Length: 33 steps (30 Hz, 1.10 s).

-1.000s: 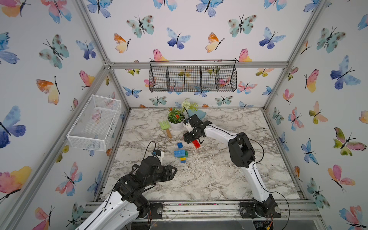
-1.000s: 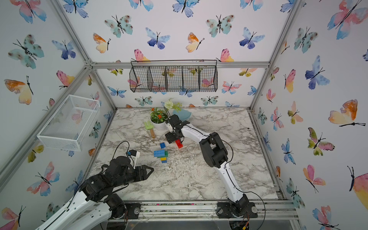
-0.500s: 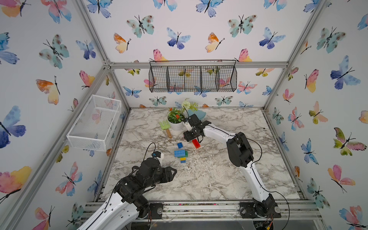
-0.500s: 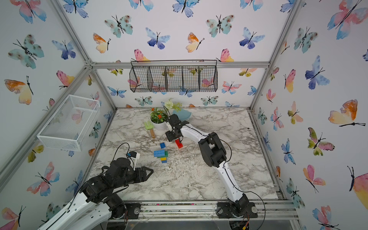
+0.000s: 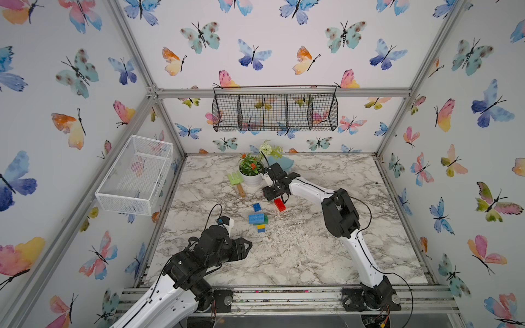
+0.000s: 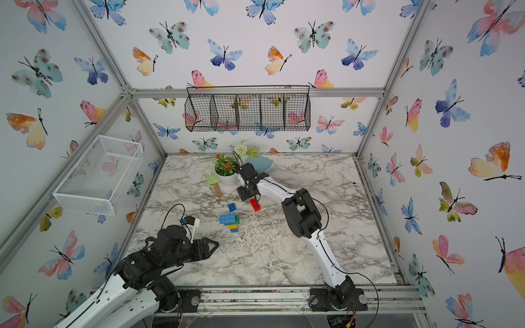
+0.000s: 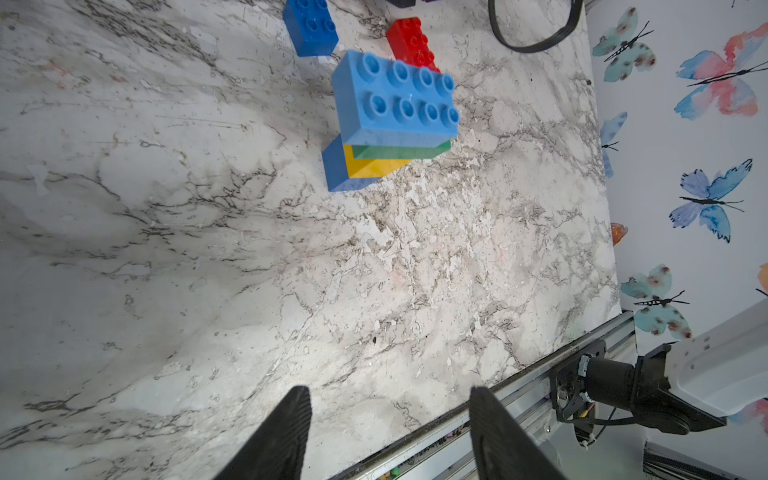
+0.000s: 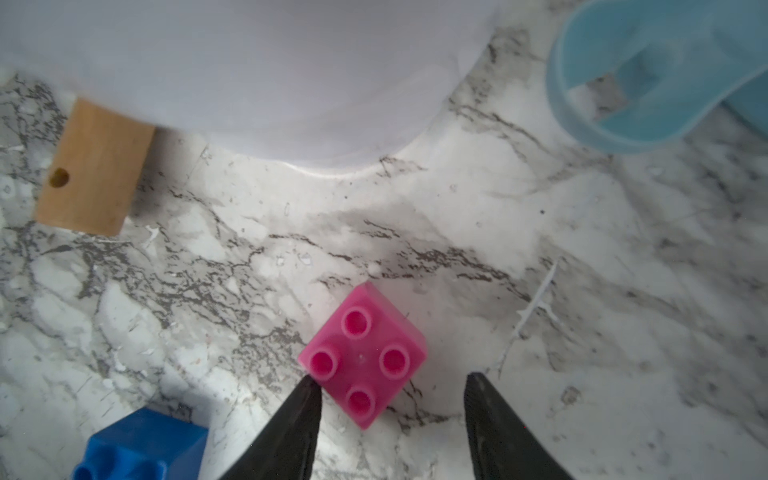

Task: Assemble a spoon with lego
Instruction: Pick up the lego brick from the center of the board.

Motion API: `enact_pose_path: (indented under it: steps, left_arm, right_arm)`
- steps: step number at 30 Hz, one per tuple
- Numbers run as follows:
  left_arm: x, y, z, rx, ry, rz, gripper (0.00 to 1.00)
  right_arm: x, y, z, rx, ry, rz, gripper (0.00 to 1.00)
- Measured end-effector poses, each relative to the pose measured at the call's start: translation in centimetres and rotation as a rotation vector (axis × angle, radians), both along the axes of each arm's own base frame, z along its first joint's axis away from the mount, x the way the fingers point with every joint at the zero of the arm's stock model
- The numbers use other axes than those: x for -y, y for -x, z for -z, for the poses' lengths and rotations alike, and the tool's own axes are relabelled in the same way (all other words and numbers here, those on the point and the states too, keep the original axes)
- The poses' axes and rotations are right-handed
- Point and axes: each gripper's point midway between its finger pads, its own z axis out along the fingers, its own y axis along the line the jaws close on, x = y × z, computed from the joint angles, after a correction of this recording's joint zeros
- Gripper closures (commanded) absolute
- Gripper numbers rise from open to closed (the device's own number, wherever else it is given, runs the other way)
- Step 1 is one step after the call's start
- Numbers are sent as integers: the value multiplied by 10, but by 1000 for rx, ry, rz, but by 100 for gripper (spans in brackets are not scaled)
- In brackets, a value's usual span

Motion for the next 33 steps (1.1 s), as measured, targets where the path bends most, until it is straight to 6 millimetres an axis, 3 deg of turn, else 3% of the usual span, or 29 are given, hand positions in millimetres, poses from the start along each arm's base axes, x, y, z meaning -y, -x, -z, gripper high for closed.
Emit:
enact_pose_path:
  steps: [13, 17, 33]
  left_arm:
    - [1, 0, 1, -5, -1, 4, 35]
    - [1, 1, 1, -7, 1, 11, 35]
    - [3, 2, 1, -12, 3, 17, 35]
  right_arm:
    - [1, -18, -16, 69, -3, 70, 44]
    - [-1, -16, -7, 64, -19, 63, 43]
    - [-6, -18, -9, 103, -17, -7, 41]
